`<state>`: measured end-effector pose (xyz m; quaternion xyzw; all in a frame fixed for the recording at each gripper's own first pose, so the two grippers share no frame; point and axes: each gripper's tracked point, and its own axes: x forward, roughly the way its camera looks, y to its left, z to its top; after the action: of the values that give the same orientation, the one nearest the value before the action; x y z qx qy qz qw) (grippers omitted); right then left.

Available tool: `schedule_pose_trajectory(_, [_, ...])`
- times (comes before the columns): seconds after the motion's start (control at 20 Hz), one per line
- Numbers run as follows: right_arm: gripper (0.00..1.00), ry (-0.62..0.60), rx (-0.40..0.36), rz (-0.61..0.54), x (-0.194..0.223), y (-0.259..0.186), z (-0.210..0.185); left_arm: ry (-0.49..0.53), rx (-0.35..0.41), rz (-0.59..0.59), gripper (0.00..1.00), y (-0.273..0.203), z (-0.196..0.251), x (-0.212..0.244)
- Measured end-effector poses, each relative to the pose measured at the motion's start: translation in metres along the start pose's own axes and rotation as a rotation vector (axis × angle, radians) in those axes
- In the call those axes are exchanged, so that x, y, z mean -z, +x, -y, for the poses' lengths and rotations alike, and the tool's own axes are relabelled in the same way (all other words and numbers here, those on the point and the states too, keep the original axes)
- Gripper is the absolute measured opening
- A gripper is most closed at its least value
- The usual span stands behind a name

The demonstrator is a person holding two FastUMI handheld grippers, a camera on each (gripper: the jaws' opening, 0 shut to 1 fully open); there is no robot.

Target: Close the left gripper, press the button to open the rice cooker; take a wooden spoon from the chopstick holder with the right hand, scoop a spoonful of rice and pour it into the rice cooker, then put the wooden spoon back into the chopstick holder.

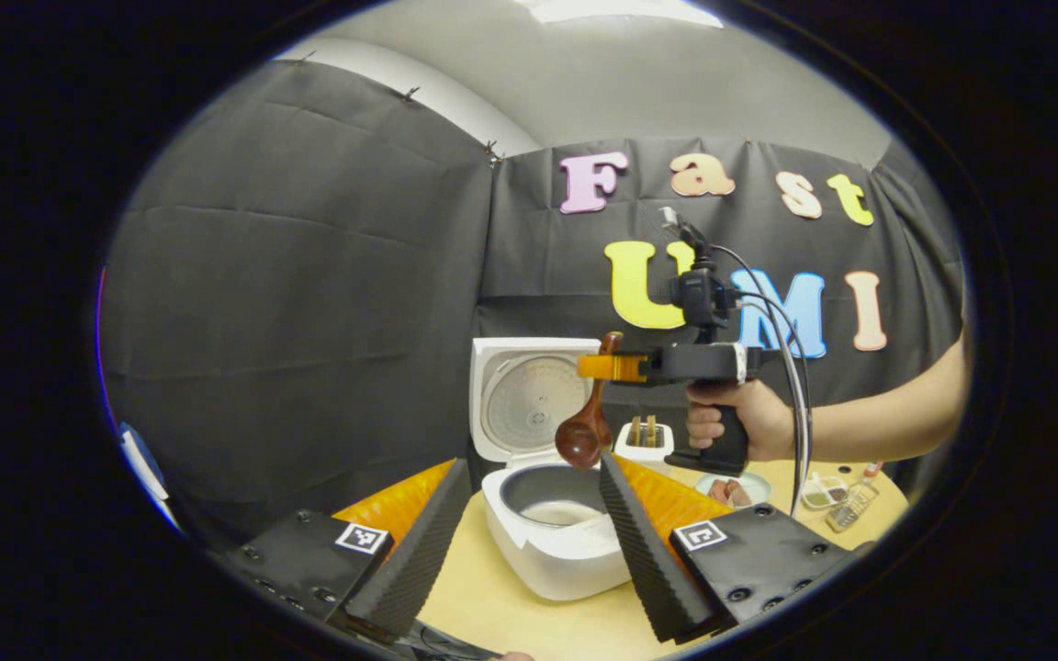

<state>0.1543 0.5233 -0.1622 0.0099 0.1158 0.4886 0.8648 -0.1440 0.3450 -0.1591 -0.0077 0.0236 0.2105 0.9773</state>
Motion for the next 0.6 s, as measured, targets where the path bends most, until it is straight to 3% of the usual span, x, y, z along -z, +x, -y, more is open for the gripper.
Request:
schedule_pose_trajectory(0.25, [0.06, 0.342, 0.049, 0.107, -0.044, -0.051, 0.041, -0.018, 0.046, 0.019, 0.99, -0.002, 0.023, -0.014])
schedule_pose_trajectory(0.6, [0.06, 0.52, 0.123, 0.19, -0.058, -0.129, 0.089, 0.018, 0.138, 0.033, 0.97, 0.005, 0.074, -0.029])
